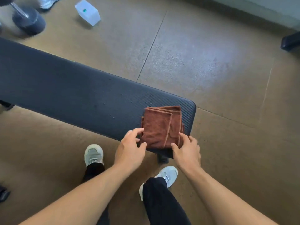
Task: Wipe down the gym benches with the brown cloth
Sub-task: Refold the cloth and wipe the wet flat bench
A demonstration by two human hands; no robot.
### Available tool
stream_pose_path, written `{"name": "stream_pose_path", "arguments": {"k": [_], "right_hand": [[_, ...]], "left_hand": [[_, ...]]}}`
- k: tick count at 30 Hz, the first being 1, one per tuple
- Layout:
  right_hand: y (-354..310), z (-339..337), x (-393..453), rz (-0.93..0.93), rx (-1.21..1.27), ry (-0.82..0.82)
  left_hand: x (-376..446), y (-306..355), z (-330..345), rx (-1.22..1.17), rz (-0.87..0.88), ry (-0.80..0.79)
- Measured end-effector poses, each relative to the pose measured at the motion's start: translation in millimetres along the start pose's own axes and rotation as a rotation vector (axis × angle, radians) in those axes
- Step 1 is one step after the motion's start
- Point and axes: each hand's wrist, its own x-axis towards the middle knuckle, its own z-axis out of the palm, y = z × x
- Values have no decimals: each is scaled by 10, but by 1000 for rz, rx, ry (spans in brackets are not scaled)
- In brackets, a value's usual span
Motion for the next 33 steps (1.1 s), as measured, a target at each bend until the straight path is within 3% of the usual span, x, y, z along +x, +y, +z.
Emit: {"name": "stream_pose_path", "arguments": {"k": [3, 6, 13, 19, 22, 25, 27, 30, 33], "right_hand": [[-106, 274, 74, -218, -114, 185], [-354, 580, 378, -393, -266, 215], [-845, 895, 987, -265, -358, 353], [-1655, 708, 1667, -56, -189, 444], [-1548, 1142, 1050, -118, -222, 480], [-1237, 1574, 199, -218, -311, 348], [-1008, 1553, 95, -253, -351, 273], [-866, 1149, 608, -194, -383, 316], [-1050, 591, 1387, -39, -258, 412]], "left_hand": [[309, -251, -41, 111, 142, 31], [701, -346, -128, 222, 344, 44], [1478, -490, -477, 221, 641, 107], [1892, -696, -819, 616, 678, 15], [1955, -755, -909, 828, 720, -26], [1945, -666, -946, 939, 686, -139], [1935, -577, -950, 1023, 624, -223], [1943, -428, -940, 1166, 599, -239], [1990, -326, -911, 1276, 600, -219]]}}
